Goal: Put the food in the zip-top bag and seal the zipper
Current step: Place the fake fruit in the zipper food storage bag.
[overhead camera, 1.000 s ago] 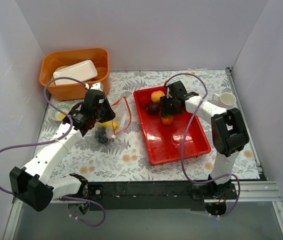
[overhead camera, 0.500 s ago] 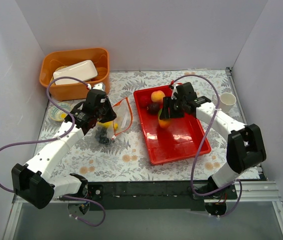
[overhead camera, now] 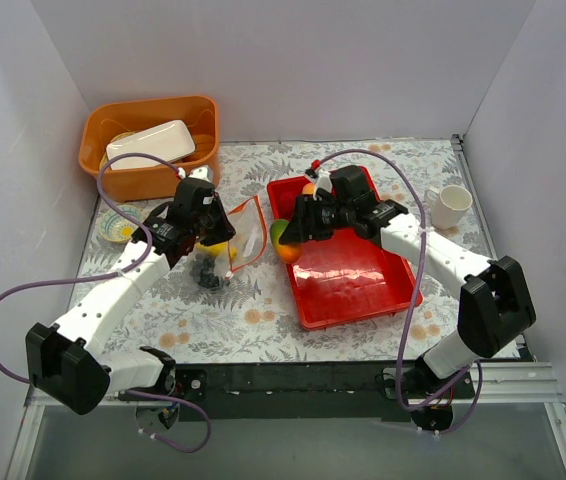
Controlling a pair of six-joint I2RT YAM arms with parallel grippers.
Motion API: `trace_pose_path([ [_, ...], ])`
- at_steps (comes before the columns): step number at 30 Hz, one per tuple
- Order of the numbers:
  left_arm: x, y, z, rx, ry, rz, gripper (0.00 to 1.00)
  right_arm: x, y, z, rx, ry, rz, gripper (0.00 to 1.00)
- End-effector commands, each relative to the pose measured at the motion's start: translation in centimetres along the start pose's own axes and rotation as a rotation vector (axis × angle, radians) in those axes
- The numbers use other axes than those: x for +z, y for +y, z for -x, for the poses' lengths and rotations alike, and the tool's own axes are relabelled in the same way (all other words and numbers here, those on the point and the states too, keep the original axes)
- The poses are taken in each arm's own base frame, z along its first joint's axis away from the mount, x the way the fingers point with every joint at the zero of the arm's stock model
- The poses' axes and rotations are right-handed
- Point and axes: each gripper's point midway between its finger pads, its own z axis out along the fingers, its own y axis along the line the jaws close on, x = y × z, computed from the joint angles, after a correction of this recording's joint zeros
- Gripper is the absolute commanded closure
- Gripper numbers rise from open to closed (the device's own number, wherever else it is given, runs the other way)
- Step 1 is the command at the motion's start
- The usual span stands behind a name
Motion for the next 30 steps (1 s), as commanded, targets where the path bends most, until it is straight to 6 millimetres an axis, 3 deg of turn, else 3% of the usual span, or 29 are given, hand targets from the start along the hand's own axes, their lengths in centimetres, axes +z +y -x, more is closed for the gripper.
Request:
trace_pose_path([
  [1, -0.1, -0.4, 0.2, 0.004, -0.009, -0.024, 1.0, -0.2, 6.7, 3.3, -0.052, -0.092, 0.199, 0.64],
  [5, -0.2, -0.5, 0.3, 0.002, -0.01, -0.029, 1.0, 1.3, 9.5, 3.0, -0.076, -0.07, 0.25, 0.62],
  [15, -0.6, -0.3, -0.2, -0.002, -0.005, -0.034, 1.0, 6.3, 7.3, 2.6, 0.015, 0.01, 0.189, 0.63],
  [25, -1.0, -0.7, 0.1, -0.009, -0.013, -0.054, 1.0, 7.7, 7.2, 5.0, 0.013, -0.029, 0.155, 0.62],
  [30, -1.1, -0.5, 0.3, -0.006, -0.02, -0.044, 1.0, 8.2, 6.3, 6.4, 0.065, -0.07, 0.076, 0.62],
])
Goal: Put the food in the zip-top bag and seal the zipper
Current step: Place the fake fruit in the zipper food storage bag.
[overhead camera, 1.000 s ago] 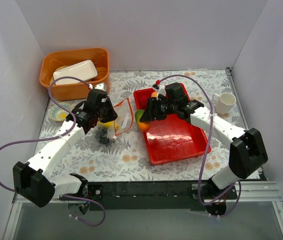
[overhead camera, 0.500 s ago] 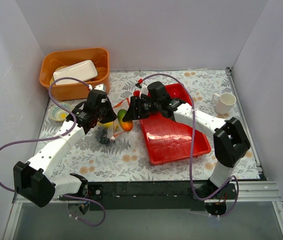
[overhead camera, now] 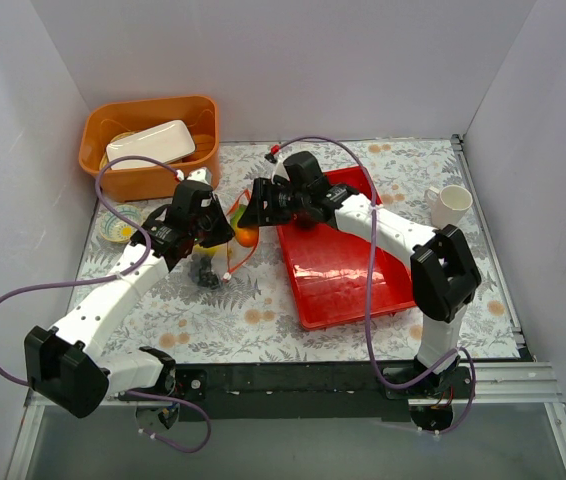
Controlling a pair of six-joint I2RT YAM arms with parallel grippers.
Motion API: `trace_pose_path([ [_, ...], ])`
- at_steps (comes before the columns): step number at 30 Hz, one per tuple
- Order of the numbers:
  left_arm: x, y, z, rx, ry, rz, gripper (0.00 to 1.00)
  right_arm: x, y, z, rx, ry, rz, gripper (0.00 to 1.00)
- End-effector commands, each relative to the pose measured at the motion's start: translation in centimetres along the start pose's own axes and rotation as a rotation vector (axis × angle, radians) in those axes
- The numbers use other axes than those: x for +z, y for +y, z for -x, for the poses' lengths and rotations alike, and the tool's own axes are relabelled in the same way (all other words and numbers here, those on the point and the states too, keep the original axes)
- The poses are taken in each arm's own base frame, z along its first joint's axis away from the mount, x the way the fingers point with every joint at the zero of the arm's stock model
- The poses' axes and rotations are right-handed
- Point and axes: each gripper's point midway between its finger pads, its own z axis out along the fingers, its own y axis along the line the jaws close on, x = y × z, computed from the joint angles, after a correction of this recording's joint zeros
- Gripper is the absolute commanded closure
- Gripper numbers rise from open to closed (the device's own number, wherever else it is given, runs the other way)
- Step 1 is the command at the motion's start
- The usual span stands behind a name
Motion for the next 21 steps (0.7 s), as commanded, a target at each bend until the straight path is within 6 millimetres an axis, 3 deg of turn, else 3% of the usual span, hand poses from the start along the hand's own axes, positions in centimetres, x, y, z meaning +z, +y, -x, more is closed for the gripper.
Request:
trace_pose_path([
  [1, -1.1, -0.6, 0.7, 0.0, -0.024, -0.028, 1.0, 0.0, 1.4, 2.8, 0.012, -0.084, -0.007, 0.62],
  [4, -1.2, -0.7, 0.8, 0.002, -0.027, -0.031, 1.0, 0.5, 1.6, 3.1, 0.014, -0.085, -0.011, 0.62],
  [9, -1.9, -1.1, 1.8, -0.008, -0.06, -0.038, 1.0, 1.6, 1.8, 1.8, -0.01, -0.04, -0.018, 0.53],
  [10, -2.1, -1.2, 1.9, -0.01, -0.065, -0.039, 1.0, 1.7, 2.1, 1.8, -0.027, -0.037, -0.008, 0.46],
  [12, -2.3, -1.3, 2.5, -0.012, -0.083, -0.038, 1.0, 1.9, 2.3, 1.5, -0.037, -0.02, -0.002, 0.41],
  [13, -2.4, -1.3, 2.6, -0.012, -0.083, -0.033, 1.0, 1.9, 2.6, 1.5, -0.047, -0.015, 0.011, 0.33],
  [16, -2.5, -1.2, 2.9, -0.009, -0.094, -0.023, 1.0, 1.6, 2.6, 1.4, -0.071, -0.02, 0.001, 0.22],
  [19, -2.4, -0.9, 2.9, -0.011, -0.096, -0.008, 1.0, 0.3, 2.4, 1.8, -0.109, -0.053, -0.036, 0.16],
  [21, -2.5, -0.8, 3.0, -0.011, -0.098, -0.002, 1.0, -1.0, 2.4, 2.1, -0.145, -0.074, -0.063, 0.05],
])
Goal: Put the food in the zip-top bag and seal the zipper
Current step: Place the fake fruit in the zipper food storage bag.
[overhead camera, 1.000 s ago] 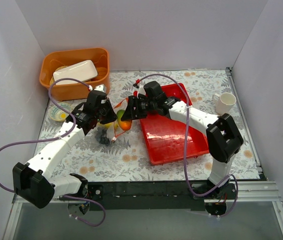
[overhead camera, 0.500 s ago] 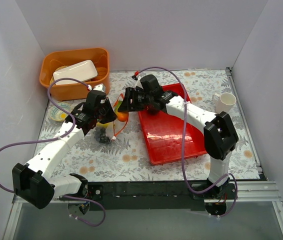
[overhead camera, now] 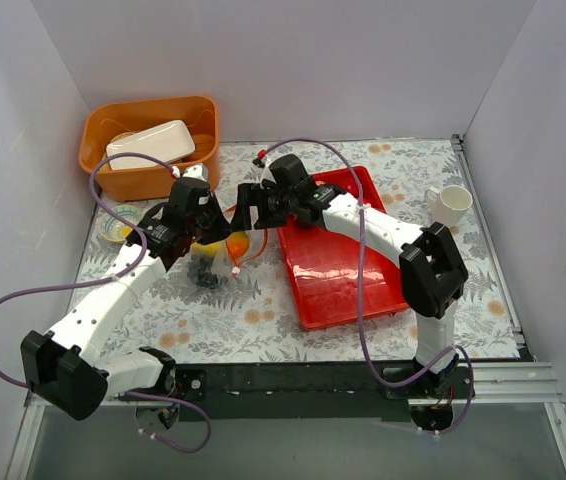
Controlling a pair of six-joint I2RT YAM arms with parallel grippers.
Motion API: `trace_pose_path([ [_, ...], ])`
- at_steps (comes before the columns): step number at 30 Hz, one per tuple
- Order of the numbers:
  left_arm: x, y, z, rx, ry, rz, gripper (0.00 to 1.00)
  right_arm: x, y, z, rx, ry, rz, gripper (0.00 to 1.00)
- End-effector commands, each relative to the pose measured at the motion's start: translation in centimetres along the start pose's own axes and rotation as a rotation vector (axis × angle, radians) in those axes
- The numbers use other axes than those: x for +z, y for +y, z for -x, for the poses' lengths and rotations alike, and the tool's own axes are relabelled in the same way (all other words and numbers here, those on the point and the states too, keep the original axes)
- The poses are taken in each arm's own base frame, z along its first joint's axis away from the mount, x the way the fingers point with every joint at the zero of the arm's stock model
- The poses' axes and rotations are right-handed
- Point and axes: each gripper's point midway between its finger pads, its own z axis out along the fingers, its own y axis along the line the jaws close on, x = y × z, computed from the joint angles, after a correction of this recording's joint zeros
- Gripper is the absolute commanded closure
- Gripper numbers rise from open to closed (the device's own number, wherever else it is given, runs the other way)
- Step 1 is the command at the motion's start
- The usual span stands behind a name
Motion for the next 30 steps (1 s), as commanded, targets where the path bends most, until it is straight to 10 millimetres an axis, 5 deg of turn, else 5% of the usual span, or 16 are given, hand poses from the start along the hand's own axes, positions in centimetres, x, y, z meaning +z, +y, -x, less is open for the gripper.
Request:
trace_pose_path([
  [1, -1.4, -0.5, 1.7, -0.008, -0.062, -0.01, 1.0, -3.9, 1.7, 2.7, -0.117, -0.117, -0.03, 0.04],
  [9, -1.3, -0.3, 1.7, -0.006, -0.063, 0.0, 1.0, -8.3, -1.7, 2.1, -0.089, -0.197, -0.187, 0.04],
  [17, -0.6, -0.5, 1.2, -0.006, -0.044, -0.008, 1.0, -5.0, -3.0, -1.8, 0.018, -0.055, -0.109, 0.25],
  [26, -0.5, -0.1, 0.7, -0.009, -0.037, -0.005, 1.0, -2.0, -3.1, -3.6, 0.052, 0.046, -0.06, 0.47],
  [30, -0.3, -0.1, 0.2, -0.015, -0.025, -0.011, 1.0, -2.2, -3.5, -3.6, 0.029, 0.051, -0.084, 0.72],
])
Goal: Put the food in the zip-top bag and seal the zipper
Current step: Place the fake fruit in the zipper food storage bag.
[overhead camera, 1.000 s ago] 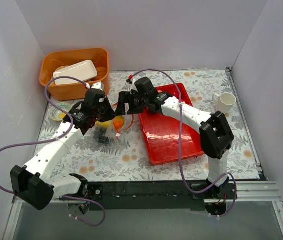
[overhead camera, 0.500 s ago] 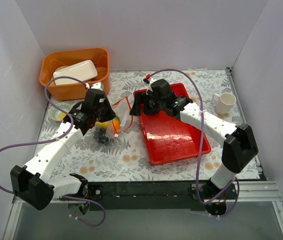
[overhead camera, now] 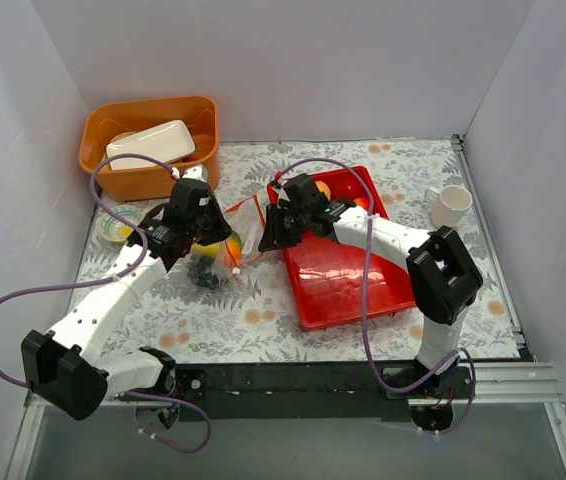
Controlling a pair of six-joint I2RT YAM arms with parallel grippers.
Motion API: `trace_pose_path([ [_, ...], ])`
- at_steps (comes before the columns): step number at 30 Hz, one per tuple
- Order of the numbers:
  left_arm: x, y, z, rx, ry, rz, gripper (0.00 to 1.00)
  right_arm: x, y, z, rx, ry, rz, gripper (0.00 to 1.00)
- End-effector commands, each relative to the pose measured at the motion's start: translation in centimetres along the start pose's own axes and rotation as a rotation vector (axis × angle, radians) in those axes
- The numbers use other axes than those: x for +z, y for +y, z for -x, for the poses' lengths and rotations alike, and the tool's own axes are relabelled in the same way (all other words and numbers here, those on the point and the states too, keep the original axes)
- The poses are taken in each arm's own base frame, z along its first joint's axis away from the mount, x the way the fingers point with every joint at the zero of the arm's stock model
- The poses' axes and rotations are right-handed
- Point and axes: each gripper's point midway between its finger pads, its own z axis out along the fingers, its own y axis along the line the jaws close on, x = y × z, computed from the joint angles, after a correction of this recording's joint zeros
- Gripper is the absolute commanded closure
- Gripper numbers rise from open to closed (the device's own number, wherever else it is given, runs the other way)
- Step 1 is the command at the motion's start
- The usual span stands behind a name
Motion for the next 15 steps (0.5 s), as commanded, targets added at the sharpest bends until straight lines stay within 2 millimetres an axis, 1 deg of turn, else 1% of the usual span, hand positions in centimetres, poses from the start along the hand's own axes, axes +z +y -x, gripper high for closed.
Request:
trace_pose_path([
  [1, -0.4, -0.5, 0.3, -0.012, -0.019, -0.029, 1.0, -0.8, 1.6, 1.4, -0.047, -0.029, 0.024, 0.74],
  [3, -0.3, -0.4, 0.1, -0.01, -0.015, -0.027, 1.0, -1.4, 1.8, 1.8, -0.057, -0.046, 0.023, 0.84],
  [6, -0.1, -0.4, 0.1, -0.002, -0.01, -0.025, 1.0, -2.3, 2.0, 2.5, -0.074, -0.073, 0.003, 0.87],
  [9, 0.1, -0.1, -0.2, 0.008, -0.005, -0.015, 1.0, -3.3, 2.0, 2.9, -0.093, -0.1, -0.023, 0.87],
  [12, 0.4, 0.5, -0.8, 0.015, 0.007, 0.0, 1.0, -3.6, 1.7, 2.5, -0.116, -0.108, -0.018, 0.87],
  [15, 0.6, 0.7, -1.3, 0.015, 0.026, 0.005, 1.0, -3.8, 0.3, 1.5, -0.123, -0.072, -0.086, 0.9],
])
